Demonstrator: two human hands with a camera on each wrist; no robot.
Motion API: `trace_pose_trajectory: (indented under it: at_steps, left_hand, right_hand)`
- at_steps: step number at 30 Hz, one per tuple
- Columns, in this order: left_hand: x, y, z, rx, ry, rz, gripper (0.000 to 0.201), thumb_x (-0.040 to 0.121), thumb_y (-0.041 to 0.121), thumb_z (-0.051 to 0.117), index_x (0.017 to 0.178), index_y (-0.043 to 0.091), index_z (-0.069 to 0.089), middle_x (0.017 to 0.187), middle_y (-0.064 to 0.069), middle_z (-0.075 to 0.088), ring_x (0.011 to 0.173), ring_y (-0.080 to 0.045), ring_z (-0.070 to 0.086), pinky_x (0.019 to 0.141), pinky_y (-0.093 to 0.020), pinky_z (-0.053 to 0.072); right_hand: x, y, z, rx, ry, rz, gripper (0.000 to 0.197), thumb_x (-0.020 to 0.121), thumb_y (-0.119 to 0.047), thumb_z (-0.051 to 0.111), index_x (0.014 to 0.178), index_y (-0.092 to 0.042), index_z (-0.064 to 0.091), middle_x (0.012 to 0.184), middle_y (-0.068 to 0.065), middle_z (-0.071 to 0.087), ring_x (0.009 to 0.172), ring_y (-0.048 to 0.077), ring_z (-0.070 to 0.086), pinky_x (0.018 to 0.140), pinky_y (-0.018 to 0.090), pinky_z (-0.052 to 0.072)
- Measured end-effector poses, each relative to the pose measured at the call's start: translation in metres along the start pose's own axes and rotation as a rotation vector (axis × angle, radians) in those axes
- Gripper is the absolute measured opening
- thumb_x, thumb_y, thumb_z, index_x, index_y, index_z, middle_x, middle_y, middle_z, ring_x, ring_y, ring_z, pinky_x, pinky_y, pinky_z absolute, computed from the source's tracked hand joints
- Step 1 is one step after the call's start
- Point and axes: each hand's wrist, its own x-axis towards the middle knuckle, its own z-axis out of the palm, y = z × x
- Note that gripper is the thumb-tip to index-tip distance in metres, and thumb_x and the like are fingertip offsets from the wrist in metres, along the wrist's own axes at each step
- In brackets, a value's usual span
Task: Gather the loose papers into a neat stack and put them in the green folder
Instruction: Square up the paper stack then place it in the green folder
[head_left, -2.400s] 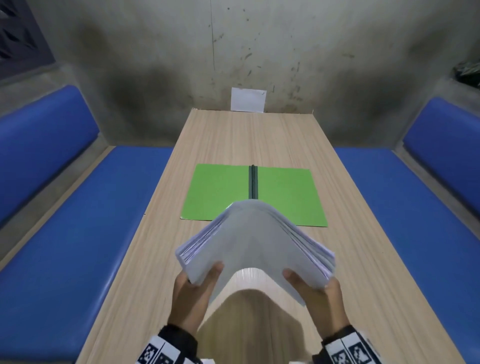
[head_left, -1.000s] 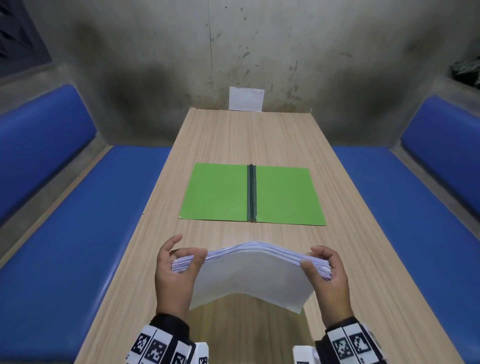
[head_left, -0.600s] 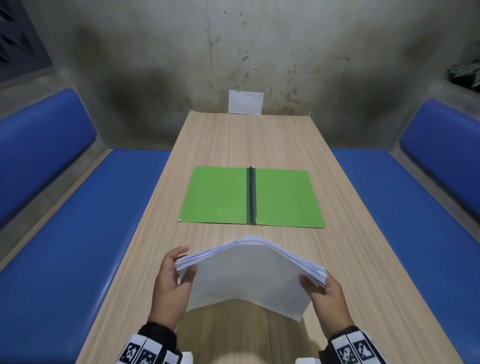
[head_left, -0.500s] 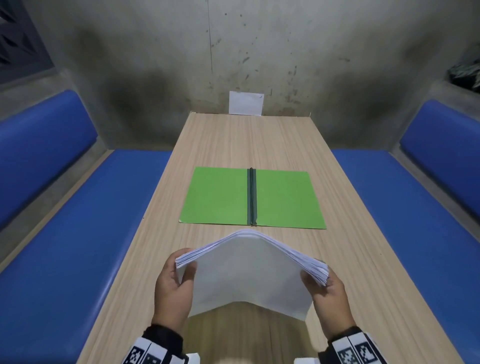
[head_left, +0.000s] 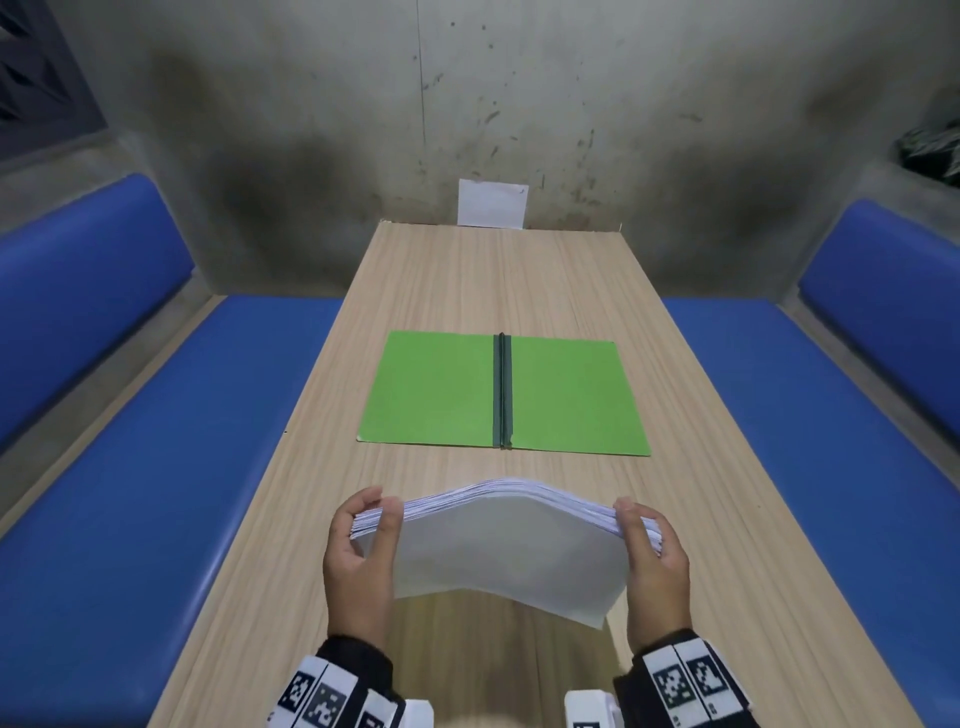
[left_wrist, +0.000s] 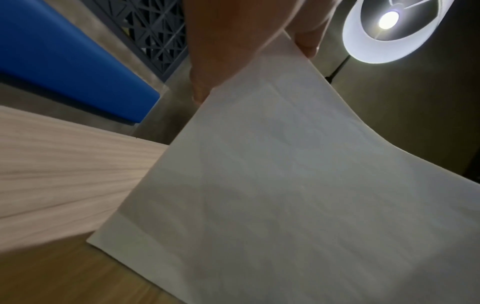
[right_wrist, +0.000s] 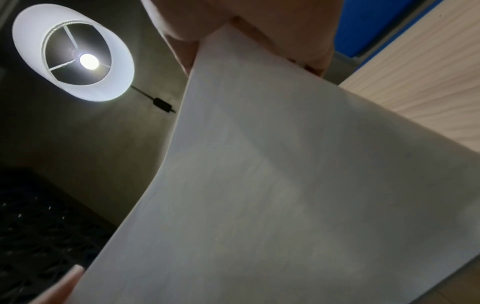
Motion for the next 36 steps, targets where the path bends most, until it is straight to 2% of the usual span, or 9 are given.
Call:
trace_pose_trajectory:
  at_steps: [5, 9, 13, 17, 22, 25, 29, 34, 36]
  left_hand:
    - [0.003, 0.003, 0.006, -0.001, 0.027, -0.043, 0.003, 0.081, 0.031, 0.065, 0.082, 0.029, 0.064, 0.106, -0.006, 0.067, 0.107, -0.034, 0.059, 0.095, -0.053, 0.046]
    - [0.003, 0.005, 0.006, 0.052, -0.006, -0.019, 0.031, 0.058, 0.056, 0.069, 0.082, 0.04, 0.056, 0.109, -0.018, 0.061, 0.103, -0.041, 0.056, 0.083, -0.048, 0.047]
    - [0.005, 0.005, 0.001, 0.209, -0.139, 0.028, 0.05, 0.062, 0.026, 0.079, 0.09, 0.048, 0.045, 0.113, -0.006, 0.057, 0.101, -0.033, 0.055, 0.094, -0.047, 0.043]
    - [0.015, 0.002, 0.002, 0.171, -0.107, -0.012, 0.046, 0.081, 0.004, 0.063, 0.077, 0.046, 0.045, 0.098, -0.026, 0.06, 0.078, -0.033, 0.058, 0.071, -0.046, 0.051]
    - [0.013, 0.011, -0.004, 0.107, -0.123, 0.029, 0.05, 0.082, -0.001, 0.061, 0.07, 0.045, 0.046, 0.079, -0.008, 0.053, 0.07, -0.02, 0.052, 0.066, -0.035, 0.048]
    - [0.01, 0.003, -0.012, 0.113, -0.126, 0.023, 0.041, 0.08, -0.005, 0.061, 0.077, 0.034, 0.048, 0.083, 0.0, 0.053, 0.075, -0.014, 0.051, 0.061, -0.019, 0.045]
    - [0.004, -0.014, -0.018, 0.104, -0.146, -0.121, 0.041, 0.08, 0.0, 0.065, 0.073, 0.039, 0.055, 0.087, -0.012, 0.058, 0.075, -0.023, 0.049, 0.068, -0.029, 0.042]
    - [0.008, -0.004, -0.023, 0.155, -0.143, -0.084, 0.033, 0.08, 0.005, 0.067, 0.076, 0.037, 0.057, 0.089, -0.003, 0.057, 0.077, -0.017, 0.05, 0.063, -0.013, 0.044]
    - [0.011, 0.005, -0.023, 0.344, -0.057, -0.018, 0.032, 0.077, 0.01, 0.07, 0.089, 0.035, 0.054, 0.103, 0.0, 0.055, 0.098, -0.021, 0.05, 0.079, -0.017, 0.045]
  right_hand:
    - [0.005, -0.002, 0.004, 0.015, 0.035, 0.002, 0.018, 0.086, -0.025, 0.06, 0.069, -0.023, 0.057, 0.077, 0.002, 0.06, 0.064, 0.018, 0.052, 0.06, 0.03, 0.039]
    - [0.001, 0.001, -0.003, -0.047, -0.106, -0.038, 0.045, 0.051, -0.062, 0.074, 0.08, -0.032, 0.058, 0.083, -0.001, 0.062, 0.07, 0.016, 0.056, 0.062, 0.029, 0.044]
    - [0.004, 0.006, -0.015, -0.232, -0.242, -0.072, 0.036, 0.075, 0.002, 0.066, 0.089, -0.025, 0.048, 0.085, 0.002, 0.057, 0.074, 0.014, 0.056, 0.061, 0.018, 0.046]
    - [0.009, 0.005, -0.016, -0.202, -0.244, -0.063, 0.028, 0.082, 0.015, 0.049, 0.076, -0.012, 0.048, 0.076, 0.006, 0.05, 0.062, 0.007, 0.049, 0.057, 0.021, 0.038]
    - [0.007, -0.004, -0.019, -0.115, -0.246, -0.126, 0.028, 0.081, 0.017, 0.052, 0.074, -0.009, 0.049, 0.075, 0.004, 0.052, 0.057, 0.0, 0.05, 0.052, 0.008, 0.039]
    - [0.007, 0.004, -0.022, -0.154, -0.25, -0.075, 0.026, 0.078, 0.014, 0.056, 0.078, -0.011, 0.05, 0.077, 0.004, 0.053, 0.066, 0.007, 0.052, 0.059, 0.018, 0.041]
    - [0.007, 0.028, -0.028, -0.212, -0.298, 0.066, 0.025, 0.075, -0.003, 0.07, 0.098, -0.008, 0.062, 0.096, 0.006, 0.068, 0.093, 0.026, 0.062, 0.077, 0.032, 0.047]
    - [0.008, 0.013, -0.024, -0.256, -0.312, 0.016, 0.027, 0.083, 0.007, 0.059, 0.092, -0.017, 0.068, 0.081, -0.015, 0.076, 0.075, -0.004, 0.067, 0.063, 0.009, 0.051]
    - [0.007, -0.005, -0.021, -0.3, -0.341, -0.037, 0.029, 0.084, 0.005, 0.059, 0.087, -0.023, 0.066, 0.076, -0.02, 0.074, 0.068, -0.006, 0.067, 0.058, 0.008, 0.05]
